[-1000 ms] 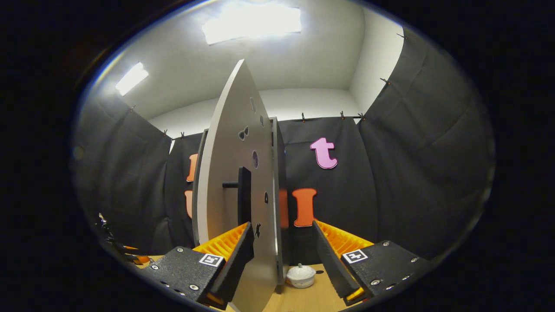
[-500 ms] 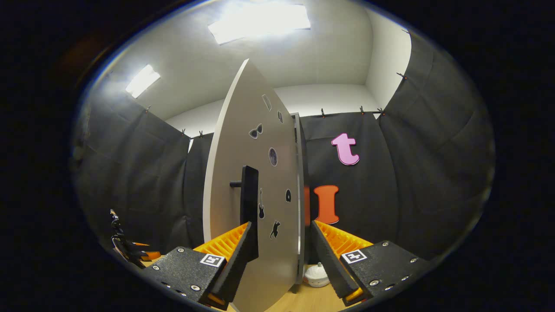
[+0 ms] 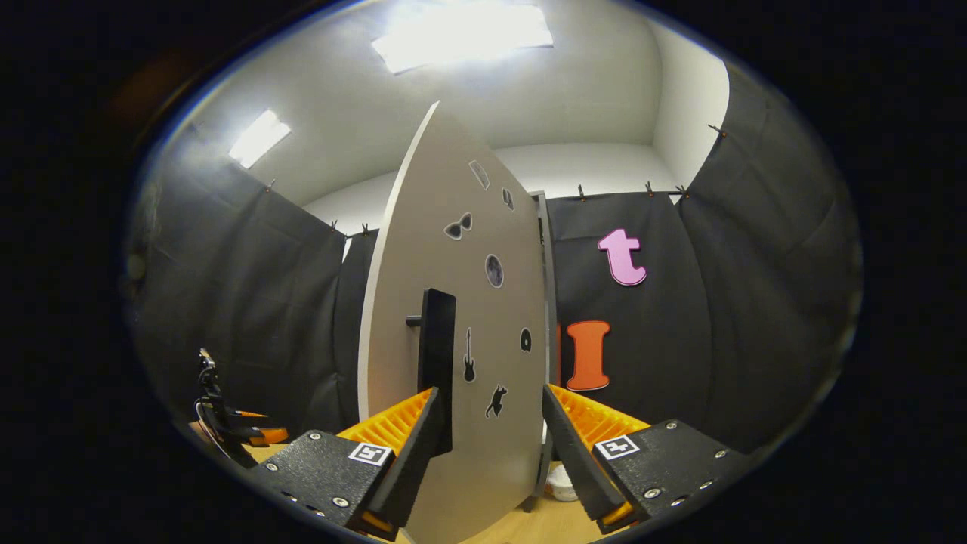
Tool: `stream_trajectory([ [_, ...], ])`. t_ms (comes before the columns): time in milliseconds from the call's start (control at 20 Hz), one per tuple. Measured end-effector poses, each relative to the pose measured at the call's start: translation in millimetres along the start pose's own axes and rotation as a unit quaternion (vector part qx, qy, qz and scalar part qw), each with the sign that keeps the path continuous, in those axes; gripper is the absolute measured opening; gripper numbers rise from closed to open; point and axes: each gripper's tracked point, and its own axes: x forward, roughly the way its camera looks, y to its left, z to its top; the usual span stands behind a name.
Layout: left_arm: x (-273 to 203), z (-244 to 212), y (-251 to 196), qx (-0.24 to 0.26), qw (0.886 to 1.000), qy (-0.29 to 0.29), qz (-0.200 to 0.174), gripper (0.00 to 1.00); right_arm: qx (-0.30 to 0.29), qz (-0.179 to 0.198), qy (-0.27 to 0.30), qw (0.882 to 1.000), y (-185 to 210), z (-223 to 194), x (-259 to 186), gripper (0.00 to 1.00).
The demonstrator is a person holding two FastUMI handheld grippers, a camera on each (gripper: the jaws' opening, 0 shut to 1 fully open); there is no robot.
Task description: Open the cabinet door with the right hand, grasp the bottle in the cabinet with the left hand and place it on the coaster, then close the cabinet door with the right hand.
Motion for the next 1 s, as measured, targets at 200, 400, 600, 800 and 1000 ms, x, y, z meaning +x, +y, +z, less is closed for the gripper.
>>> stream_trajectory([
  [200, 1.1, 10.9, 18.8, 0.015, 0.999, 0.003, 0.032, 0.93, -0.009, 0.017, -0.002, 1.0, 6.9, 0.3, 5.2, 0.83],
  [400, 0.6, 25.6, 34.3, 0.018, 0.998, -0.009, 0.053, 0.9, 0.001, 0.043, 0.002, 0.999, 19.8, -3.8, 11.0, 0.83],
  [600, 5.1, 35.5, 51.5, -0.012, 0.998, -0.013, 0.057, 0.9, 0.015, 0.064, 0.013, 0.998, 33.2, -7.0, 14.0, 0.83],
  [800, 7.9, 44.5, 62.4, 0.0, 0.997, -0.022, 0.073, 0.93, 0.024, 0.088, 0.018, 0.996, 46.0, -8.8, 24.7, 0.84],
  [1000, 7.1, 57.2, 64.0, 0.008, 0.997, -0.043, 0.071, 0.93, 0.008, 0.111, 0.019, 0.994, 61.7, -9.9, 29.9, 0.85],
])
